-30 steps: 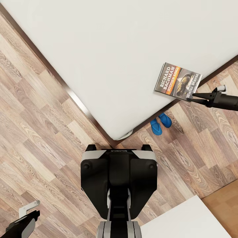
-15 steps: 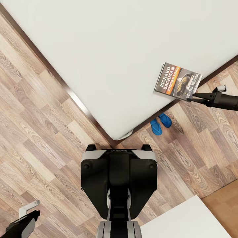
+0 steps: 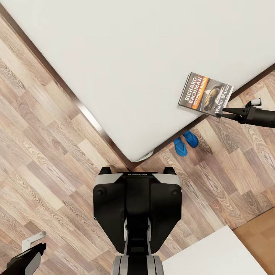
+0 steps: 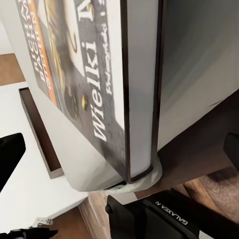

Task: In the bedroom, move the book from the bed onto either nightstand, and place the two sandals side by side next to the bed.

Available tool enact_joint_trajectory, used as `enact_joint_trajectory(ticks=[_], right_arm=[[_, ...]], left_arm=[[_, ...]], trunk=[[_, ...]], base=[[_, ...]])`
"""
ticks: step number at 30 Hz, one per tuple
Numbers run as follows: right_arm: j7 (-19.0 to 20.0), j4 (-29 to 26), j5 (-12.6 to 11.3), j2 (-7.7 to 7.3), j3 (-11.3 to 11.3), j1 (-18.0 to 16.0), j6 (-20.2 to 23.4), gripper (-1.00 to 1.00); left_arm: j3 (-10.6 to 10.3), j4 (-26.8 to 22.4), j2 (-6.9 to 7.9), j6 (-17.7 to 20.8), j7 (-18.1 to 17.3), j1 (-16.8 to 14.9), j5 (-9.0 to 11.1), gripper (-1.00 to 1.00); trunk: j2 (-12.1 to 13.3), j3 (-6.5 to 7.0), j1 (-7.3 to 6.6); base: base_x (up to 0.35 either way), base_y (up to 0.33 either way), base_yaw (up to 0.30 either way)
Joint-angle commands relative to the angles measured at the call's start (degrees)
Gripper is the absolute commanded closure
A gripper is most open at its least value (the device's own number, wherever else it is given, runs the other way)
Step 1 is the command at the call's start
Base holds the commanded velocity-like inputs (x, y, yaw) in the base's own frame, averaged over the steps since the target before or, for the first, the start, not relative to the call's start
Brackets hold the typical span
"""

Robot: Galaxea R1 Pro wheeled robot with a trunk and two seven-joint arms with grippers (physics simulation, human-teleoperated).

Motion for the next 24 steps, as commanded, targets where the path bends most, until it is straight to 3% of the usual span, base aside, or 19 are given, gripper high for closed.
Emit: enact_joint_trajectory(ticks=[1, 24], right_arm=[[0.4, 0.0, 0.4, 0.03, -0.2, 0.0, 0.6, -1.00], [0.4, 0.0, 0.4, 0.88, -0.1, -0.3, -1.0, -1.00]], left_arm=[[-0.1, -0.1, 0.01, 0.3, 0.2, 0.0, 0.5, -1.00], [-0.1, -0.1, -0.02, 0.3, 0.2, 0.0, 0.5, -1.00]], trunk=[[-0.1, -0.05, 0.04], [-0.1, -0.05, 0.04]], base=[[0.000, 0.000, 0.000], [0.000, 0.000, 0.000]])
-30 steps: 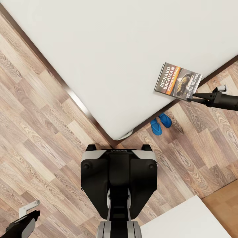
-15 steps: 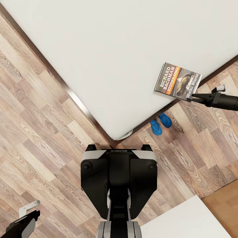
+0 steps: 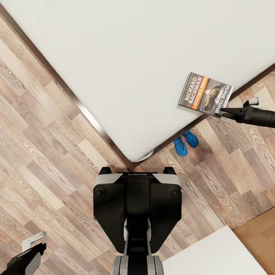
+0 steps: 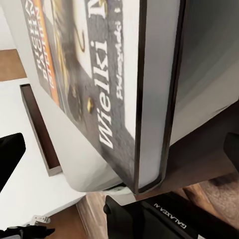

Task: In the bedroom, move the book from the bed onto either nightstand, and place the two sandals side by side next to the bed.

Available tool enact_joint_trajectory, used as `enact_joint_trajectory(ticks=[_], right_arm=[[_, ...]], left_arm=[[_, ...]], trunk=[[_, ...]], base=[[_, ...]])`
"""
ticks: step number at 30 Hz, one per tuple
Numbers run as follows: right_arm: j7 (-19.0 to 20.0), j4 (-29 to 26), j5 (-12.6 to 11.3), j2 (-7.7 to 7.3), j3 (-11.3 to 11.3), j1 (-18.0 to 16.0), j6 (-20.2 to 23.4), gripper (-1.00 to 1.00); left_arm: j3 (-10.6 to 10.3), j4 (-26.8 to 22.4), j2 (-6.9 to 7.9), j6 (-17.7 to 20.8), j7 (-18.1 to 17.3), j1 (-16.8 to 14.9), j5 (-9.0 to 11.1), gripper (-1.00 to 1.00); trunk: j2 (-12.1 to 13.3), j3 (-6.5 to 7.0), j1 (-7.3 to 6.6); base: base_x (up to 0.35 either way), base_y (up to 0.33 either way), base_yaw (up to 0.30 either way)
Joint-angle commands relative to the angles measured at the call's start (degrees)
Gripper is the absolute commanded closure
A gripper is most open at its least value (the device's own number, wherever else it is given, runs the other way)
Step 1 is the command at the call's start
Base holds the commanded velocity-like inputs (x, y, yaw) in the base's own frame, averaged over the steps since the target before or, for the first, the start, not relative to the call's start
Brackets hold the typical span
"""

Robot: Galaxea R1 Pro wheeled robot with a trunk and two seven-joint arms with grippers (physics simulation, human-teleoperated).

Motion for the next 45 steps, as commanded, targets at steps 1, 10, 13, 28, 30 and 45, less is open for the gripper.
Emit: enact_joint_trajectory(ticks=[1, 10, 13, 28, 30, 45], right_arm=[[0.4, 0.0, 0.4, 0.09, -0.2, 0.0, 0.6, -1.00], [0.4, -0.1, 0.4, 0.97, -0.2, -0.7, 0.5, -1.00], [0.4, -0.1, 0.4, 1.11, -0.2, -0.8, 0.5, -1.00], [0.4, -0.2, 0.5, 2.29, -0.2, -1.1, 0.5, -1.00], [0.4, -0.2, 0.5, 2.33, -0.1, -1.1, 0.5, -1.00], [0.4, -0.2, 0.5, 2.37, -0.2, -1.1, 0.5, -1.00]], left_arm=[[-0.1, -0.1, 0.01, 0.3, 0.2, 0.0, 0.5, -1.00], [-0.1, -0.1, 0.01, 0.3, 0.2, 0.0, 0.5, -1.00], [-0.1, -0.1, 0.01, 0.3, 0.2, 0.0, 0.5, -1.00], [-0.1, -0.1, 0.05, 0.3, 0.2, 0.0, 0.5, -1.00], [-0.1, -0.1, 0.07, 0.3, 0.2, 0.0, 0.5, -1.00], [-0.1, -0.1, 0.05, 0.3, 0.2, 0.0, 0.5, -1.00]], trunk=[[-0.1, -0.05, 0.04], [-0.1, -0.05, 0.04], [-0.1, -0.05, 0.04], [-0.1, -0.05, 0.04], [-0.1, -0.05, 0.04], [-0.1, -0.05, 0.04]], base=[[0.000, 0.000, 0.000], [0.000, 0.000, 0.000], [0.000, 0.000, 0.000], [0.000, 0.000, 0.000], [0.000, 0.000, 0.000], [0.000, 0.000, 0.000]])
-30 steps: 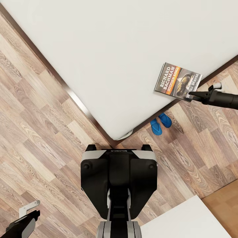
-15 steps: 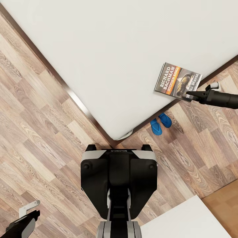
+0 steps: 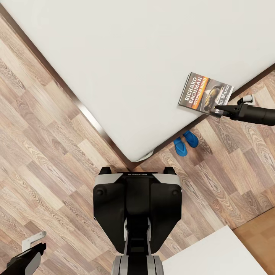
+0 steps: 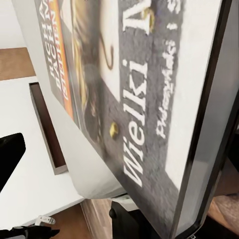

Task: In the bedroom, move the book from the bed onto either nightstand, and place the two sandals side by side next to the bed.

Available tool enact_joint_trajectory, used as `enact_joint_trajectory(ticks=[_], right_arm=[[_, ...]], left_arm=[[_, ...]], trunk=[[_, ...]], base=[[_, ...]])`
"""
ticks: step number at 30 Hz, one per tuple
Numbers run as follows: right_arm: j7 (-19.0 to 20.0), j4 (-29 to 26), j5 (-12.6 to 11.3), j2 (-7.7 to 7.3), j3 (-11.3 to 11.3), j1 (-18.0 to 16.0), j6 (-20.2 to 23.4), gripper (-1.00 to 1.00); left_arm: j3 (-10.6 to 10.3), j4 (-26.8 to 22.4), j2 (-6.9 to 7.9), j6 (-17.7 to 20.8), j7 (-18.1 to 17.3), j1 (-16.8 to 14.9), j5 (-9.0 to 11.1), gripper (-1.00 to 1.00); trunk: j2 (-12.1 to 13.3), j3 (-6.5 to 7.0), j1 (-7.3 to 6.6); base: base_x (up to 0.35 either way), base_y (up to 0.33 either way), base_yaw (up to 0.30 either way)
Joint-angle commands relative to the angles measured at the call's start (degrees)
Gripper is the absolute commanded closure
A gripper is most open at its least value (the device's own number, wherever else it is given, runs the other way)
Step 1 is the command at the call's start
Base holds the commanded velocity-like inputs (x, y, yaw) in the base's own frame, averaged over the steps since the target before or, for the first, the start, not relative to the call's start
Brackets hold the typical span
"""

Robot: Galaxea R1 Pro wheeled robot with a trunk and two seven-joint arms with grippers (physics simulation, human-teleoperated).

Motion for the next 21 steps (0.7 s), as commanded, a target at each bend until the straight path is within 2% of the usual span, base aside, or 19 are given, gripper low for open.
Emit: enact_joint_trajectory(ticks=[1, 6, 7, 21], right_arm=[[0.4, 0.0, 0.4, 0.02, -0.3, 0.0, 0.6, -1.00], [0.4, 0.0, 0.4, -0.05, -0.3, -0.1, 0.6, -1.00], [0.4, 0.0, 0.4, -0.06, -0.3, -0.1, 0.6, 1.00], [0.4, 0.0, 0.4, -0.26, -0.3, -0.6, 0.7, 1.00]], left_arm=[[-0.1, -0.1, 0.00, 0.3, 0.2, 0.0, 0.5, -1.00], [-0.1, -0.1, 0.01, 0.3, 0.2, 0.0, 0.5, -1.00], [-0.1, -0.1, 0.00, 0.3, 0.2, 0.0, 0.5, -1.00], [-0.1, -0.2, 0.02, 0.3, 0.2, 0.0, 0.5, -1.00]], trunk=[[-0.1, -0.05, 0.04], [-0.1, -0.05, 0.04], [-0.1, -0.05, 0.04], [-0.1, -0.05, 0.04]], base=[[0.000, 0.000, 0.000], [0.000, 0.000, 0.000], [0.000, 0.000, 0.000], [0.000, 0.000, 0.000]])
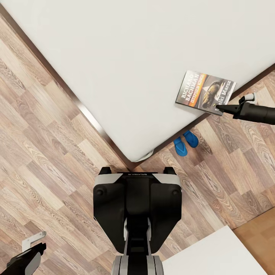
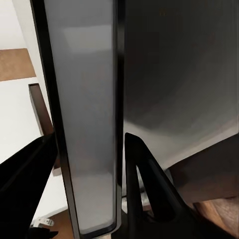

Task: In the bedroom, move the book from the bed onto either nightstand, and place the two sandals side by side next to the bed.

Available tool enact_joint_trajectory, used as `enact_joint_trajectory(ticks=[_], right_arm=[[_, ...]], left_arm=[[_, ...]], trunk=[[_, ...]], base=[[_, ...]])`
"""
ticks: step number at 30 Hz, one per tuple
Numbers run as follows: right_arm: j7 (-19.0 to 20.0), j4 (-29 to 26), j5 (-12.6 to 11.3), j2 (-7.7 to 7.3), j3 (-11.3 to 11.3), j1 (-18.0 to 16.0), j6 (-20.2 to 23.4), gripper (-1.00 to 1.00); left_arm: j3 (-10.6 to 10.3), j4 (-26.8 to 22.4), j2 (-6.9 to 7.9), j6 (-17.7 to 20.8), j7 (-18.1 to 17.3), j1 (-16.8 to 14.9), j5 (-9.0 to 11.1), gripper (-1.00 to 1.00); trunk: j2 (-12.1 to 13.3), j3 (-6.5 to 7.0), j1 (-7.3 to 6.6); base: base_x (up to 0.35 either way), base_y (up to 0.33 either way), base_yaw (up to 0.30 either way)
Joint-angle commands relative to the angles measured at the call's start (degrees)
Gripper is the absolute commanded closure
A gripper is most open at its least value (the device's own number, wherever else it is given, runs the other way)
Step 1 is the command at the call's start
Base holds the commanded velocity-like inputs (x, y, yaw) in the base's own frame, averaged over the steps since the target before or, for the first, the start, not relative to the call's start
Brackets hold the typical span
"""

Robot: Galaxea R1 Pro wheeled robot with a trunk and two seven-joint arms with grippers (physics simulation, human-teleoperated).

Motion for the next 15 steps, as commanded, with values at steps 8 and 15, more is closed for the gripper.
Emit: enact_joint_trajectory(ticks=[8, 15], right_arm=[[0.4, 0.0, 0.5, 0.02, -0.3, -0.1, 0.7, 1.00], [0.4, 0.0, 0.5, 0.01, -0.3, -0.1, 0.7, 1.00]], left_arm=[[-0.1, -0.2, -0.04, 0.3, 0.2, 0.0, 0.5, -1.00], [-0.1, -0.2, -0.05, 0.3, 0.2, 0.0, 0.5, -1.00]], trunk=[[-0.1, -0.05, 0.04], [-0.1, -0.05, 0.04]], base=[[0.000, 0.000, 0.000], [0.000, 0.000, 0.000]])
